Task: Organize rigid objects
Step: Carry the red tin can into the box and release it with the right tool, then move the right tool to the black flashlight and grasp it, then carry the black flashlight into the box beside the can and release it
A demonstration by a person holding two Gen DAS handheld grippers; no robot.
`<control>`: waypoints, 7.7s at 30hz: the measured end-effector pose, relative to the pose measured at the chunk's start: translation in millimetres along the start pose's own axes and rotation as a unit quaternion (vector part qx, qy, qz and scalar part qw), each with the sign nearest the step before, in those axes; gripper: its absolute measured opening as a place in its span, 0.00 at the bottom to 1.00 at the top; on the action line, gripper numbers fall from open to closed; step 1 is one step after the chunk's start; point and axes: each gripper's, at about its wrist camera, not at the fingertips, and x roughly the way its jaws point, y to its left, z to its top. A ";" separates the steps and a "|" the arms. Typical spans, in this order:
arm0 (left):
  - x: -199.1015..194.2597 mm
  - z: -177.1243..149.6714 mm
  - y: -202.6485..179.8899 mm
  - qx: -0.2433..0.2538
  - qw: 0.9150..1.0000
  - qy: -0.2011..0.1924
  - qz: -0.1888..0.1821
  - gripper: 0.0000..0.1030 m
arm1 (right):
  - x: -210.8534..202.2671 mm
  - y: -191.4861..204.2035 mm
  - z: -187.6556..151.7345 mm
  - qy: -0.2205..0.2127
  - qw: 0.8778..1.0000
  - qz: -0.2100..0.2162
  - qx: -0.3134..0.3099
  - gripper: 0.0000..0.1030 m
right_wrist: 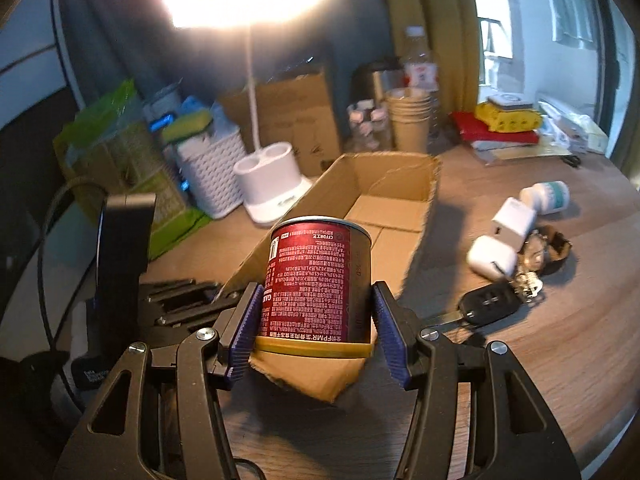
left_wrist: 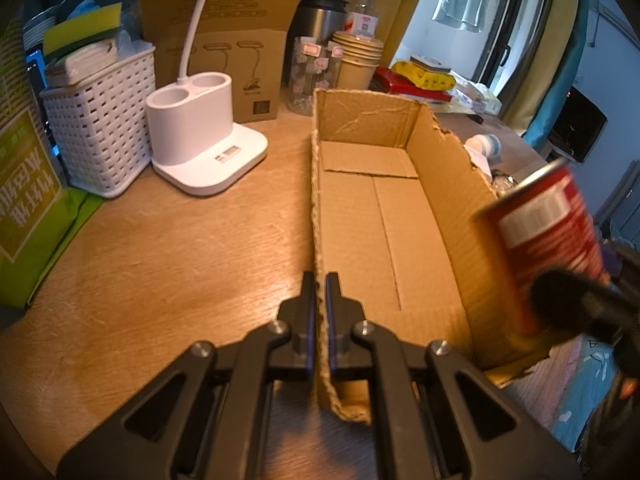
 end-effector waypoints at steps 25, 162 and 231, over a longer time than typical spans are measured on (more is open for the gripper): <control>-1.2 0.3 1.6 -0.002 1.000 -0.001 0.003 0.04 | 12.5 7.6 -7.3 0.037 0.999 -0.003 -0.009 0.57; -3.1 -2.5 0.1 0.001 1.000 -0.004 0.010 0.06 | -45.5 -16.3 43.4 -0.092 0.994 -0.035 -0.053 0.21; -1.8 -2.4 -2.3 0.010 1.000 -0.005 0.016 0.06 | -12.0 -29.3 4.4 -0.054 0.996 -0.074 0.005 0.70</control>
